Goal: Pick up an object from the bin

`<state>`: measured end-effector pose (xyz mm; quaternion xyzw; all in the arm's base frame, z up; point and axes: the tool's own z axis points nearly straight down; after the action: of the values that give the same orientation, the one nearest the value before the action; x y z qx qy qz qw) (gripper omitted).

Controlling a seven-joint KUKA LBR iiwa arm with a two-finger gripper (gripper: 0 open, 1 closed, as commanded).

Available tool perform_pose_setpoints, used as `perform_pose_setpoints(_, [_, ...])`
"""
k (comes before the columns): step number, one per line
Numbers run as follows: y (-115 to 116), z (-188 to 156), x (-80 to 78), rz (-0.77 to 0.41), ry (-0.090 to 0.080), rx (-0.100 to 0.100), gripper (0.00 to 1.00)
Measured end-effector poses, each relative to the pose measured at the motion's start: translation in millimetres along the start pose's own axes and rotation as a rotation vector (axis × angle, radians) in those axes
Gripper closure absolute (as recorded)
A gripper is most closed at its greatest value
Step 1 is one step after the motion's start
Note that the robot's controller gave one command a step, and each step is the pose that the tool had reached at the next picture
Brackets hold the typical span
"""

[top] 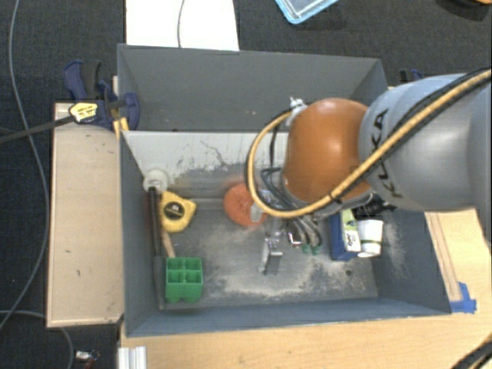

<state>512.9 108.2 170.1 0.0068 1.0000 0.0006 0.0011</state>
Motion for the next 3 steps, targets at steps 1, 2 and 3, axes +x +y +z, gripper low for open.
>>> perform_pose_setpoints(1, [0.9,1.7,-2.8,-0.006,-0.002,-0.001,0.00])
perform_pose_setpoints(2, [23.8,70.5,-63.9,-0.126,-0.011,-0.002,0.00])
perform_pose_setpoints(3, [-25.4,97.5,-77.5,-0.371,-0.015,-0.002,0.00])
